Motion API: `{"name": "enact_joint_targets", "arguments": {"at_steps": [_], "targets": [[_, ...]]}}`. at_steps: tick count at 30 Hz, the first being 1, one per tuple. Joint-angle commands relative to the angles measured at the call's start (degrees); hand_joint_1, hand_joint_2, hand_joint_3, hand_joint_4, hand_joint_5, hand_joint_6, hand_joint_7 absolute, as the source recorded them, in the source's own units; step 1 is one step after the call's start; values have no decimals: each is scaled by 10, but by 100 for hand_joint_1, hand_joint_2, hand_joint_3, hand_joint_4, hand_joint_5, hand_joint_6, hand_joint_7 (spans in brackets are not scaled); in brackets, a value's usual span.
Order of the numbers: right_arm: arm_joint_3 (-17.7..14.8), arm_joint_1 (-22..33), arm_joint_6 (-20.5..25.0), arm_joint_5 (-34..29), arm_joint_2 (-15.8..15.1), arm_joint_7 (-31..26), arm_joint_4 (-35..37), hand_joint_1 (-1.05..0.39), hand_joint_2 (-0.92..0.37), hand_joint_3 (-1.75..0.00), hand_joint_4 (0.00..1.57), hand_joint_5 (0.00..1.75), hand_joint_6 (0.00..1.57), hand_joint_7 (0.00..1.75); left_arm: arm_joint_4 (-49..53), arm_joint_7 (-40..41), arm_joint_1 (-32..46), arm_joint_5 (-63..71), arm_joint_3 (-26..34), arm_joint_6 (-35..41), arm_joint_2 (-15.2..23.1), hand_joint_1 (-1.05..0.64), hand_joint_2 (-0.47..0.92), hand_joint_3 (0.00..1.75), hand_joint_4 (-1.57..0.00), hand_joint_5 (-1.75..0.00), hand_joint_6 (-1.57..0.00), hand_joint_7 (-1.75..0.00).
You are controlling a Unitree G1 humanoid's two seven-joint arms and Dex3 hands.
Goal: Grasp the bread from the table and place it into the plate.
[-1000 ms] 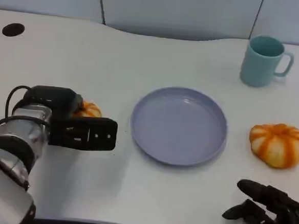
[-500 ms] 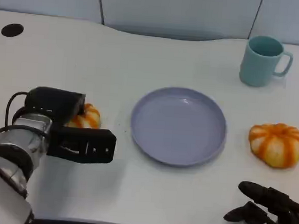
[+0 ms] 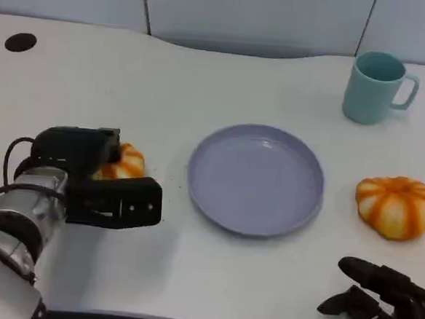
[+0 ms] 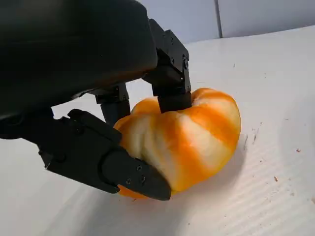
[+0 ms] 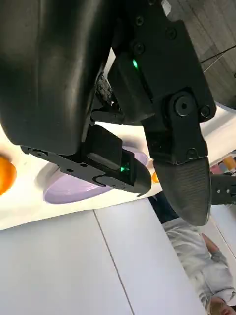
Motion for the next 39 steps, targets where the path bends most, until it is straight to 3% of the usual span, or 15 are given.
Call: {"name": "enact_joint_targets", "arguments": {"at_steps": [1,13,21,35,39], "targets": [[1,-4,-3,-5,-5,-12,4,-79,-92,-28,63,108,102,10,-6,-20,-27,-17,15,-23,11,-13,92,16,-62,-174,-44,-172],[0,-13,-9,-5,-6,-5,21,-78,-92,-27,62,106,100,10,-26,-67,-84,-49,45,-55,20,-4,91,14,-70,-175,-54,-175],[3,-12,-7,-12,-7,-11,20,-78,-92,-28,64,107,100,10,-41,-52,-108,-38,41,-90,15,-3,88,14,-74,-175,-61,-175],[3,-17,-5,-13,-6,-9,29,-79,-92,-28,63,109,101,12,-51,-50,-139,-25,16,-135,-34,-4,91,18,-73,-175,-62,-175],[4,-18,-6,-16,-8,-6,30,-79,-92,-27,63,110,100,12,-51,-57,-141,-26,14,-145,-53,-5,89,21,-80,-175,-63,-175]]}}
